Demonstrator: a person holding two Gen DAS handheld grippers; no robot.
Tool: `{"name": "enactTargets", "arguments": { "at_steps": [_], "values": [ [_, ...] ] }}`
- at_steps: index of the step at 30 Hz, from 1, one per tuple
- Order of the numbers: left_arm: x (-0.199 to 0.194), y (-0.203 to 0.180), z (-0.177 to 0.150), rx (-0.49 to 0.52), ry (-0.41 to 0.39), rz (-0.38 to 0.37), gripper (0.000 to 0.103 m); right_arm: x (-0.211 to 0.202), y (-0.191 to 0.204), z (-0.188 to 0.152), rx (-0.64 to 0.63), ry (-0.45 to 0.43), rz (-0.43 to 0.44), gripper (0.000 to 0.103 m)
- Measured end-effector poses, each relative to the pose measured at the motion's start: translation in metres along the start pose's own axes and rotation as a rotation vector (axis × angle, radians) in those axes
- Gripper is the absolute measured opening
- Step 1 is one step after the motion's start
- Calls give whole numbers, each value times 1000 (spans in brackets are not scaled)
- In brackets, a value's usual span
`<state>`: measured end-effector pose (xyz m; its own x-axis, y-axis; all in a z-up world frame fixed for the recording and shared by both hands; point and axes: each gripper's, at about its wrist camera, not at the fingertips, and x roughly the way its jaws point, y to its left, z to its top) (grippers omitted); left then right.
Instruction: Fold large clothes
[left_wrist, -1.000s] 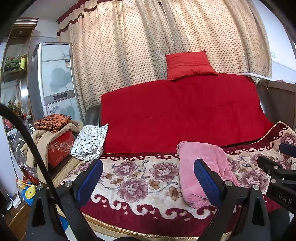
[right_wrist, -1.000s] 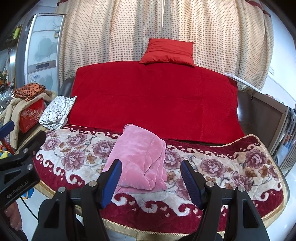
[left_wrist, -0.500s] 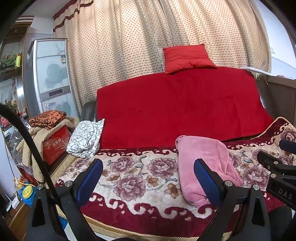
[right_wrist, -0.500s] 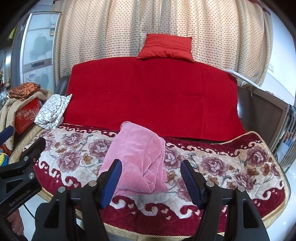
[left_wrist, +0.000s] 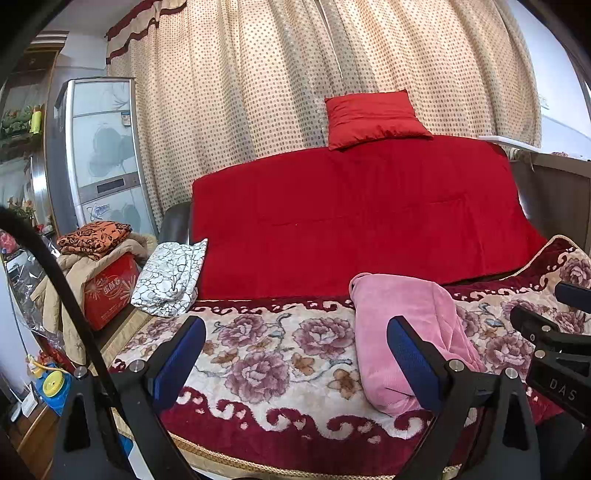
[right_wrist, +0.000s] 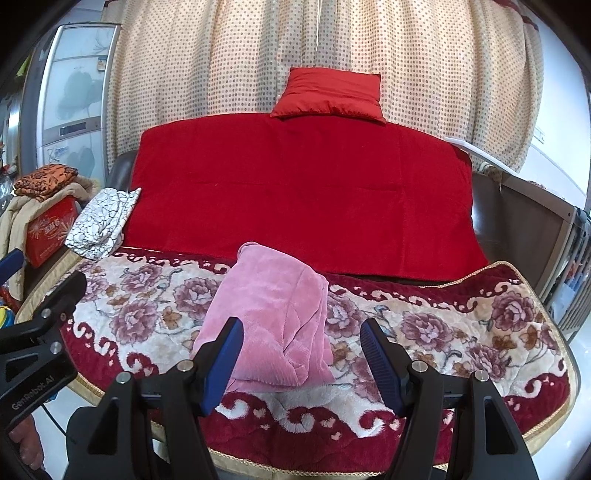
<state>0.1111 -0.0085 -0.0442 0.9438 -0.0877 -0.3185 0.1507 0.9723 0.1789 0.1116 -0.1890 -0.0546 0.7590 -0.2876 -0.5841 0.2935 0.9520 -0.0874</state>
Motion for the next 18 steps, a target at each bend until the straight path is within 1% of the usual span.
{"name": "enactTargets", "arguments": {
  "at_steps": [9,18],
  "values": [
    [14,0,0,2,13,-5,98,13,4,1,0,14,-2,70],
    [37,-2,-1,-4,39,-22,98,36,12,2,-15,44,0,70]
  ]
}}
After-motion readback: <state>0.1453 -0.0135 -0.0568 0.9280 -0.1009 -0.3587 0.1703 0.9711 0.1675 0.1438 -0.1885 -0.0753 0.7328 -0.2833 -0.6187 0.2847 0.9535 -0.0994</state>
